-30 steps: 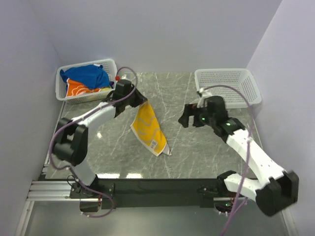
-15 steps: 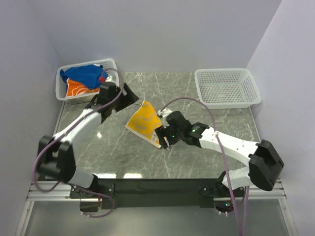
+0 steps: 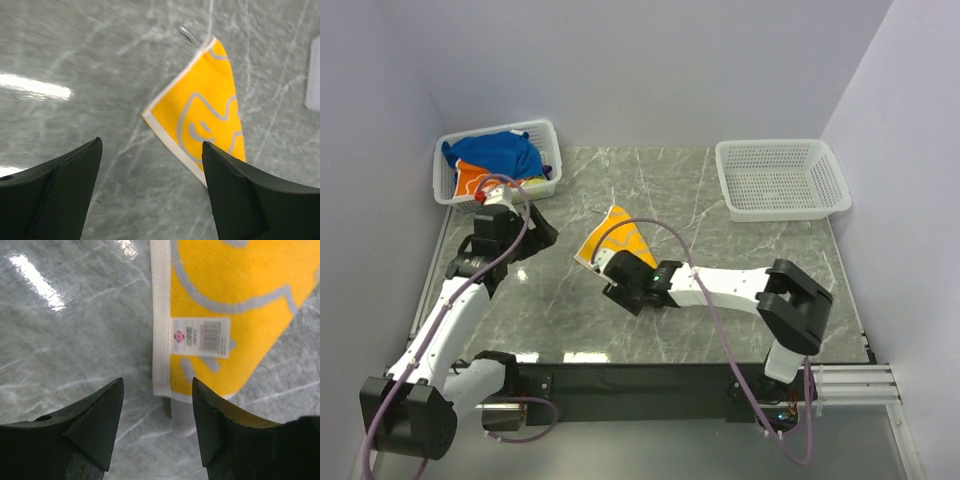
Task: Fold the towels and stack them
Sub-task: Flatten out the crumpled towel
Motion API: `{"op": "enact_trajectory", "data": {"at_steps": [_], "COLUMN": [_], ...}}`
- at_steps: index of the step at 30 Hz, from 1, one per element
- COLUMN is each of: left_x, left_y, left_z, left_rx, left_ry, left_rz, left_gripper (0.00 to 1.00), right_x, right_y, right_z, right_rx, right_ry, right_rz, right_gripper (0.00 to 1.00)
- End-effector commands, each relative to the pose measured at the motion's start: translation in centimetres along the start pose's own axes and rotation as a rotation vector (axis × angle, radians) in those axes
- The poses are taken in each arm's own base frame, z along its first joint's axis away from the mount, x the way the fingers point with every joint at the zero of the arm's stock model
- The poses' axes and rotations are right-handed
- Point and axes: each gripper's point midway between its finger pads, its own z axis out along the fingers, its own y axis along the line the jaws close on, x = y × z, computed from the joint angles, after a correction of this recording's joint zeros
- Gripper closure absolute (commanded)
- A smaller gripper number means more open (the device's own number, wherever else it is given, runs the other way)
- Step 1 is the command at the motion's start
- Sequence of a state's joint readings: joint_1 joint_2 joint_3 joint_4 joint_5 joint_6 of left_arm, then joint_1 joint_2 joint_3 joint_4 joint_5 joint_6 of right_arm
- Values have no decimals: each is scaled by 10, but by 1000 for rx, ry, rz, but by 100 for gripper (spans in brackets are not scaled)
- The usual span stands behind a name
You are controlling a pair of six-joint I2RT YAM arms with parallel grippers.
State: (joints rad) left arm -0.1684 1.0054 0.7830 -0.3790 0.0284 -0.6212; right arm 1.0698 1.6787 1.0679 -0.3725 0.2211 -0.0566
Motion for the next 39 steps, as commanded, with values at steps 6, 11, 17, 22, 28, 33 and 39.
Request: {"op": "enact_trajectory", "data": {"at_steps": [6, 11, 17, 22, 28, 33, 39], "left_x": [4, 2, 5, 14, 24, 35, 54], "left_y": [26, 27, 28, 28, 26, 18, 7], "left_z": [5, 4, 7, 15, 23, 33, 54], "left_rx": [-22, -9, -8, -2, 9, 44, 66], "left_ry": [22, 13, 30, 78, 127, 175, 213], "left_rz": [18, 10, 5, -13, -59, -113, -207], "left_gripper": [14, 15, 15, 16, 17, 18, 21], "right_x": [-2, 12, 27, 31, 28, 14, -13], "right_y": [-11, -8, -5, -2, 3, 8, 10], "right_z": [19, 29, 40, 43, 43, 34, 11], "right_rx": [111, 135, 137, 133, 104, 64, 9], "right_ry": [74, 134, 172, 165, 126, 49, -86], "right_rz": [-121, -159, -176, -165, -138, -100, -30], "right_gripper": [43, 46, 59, 75, 96, 100, 100]}}
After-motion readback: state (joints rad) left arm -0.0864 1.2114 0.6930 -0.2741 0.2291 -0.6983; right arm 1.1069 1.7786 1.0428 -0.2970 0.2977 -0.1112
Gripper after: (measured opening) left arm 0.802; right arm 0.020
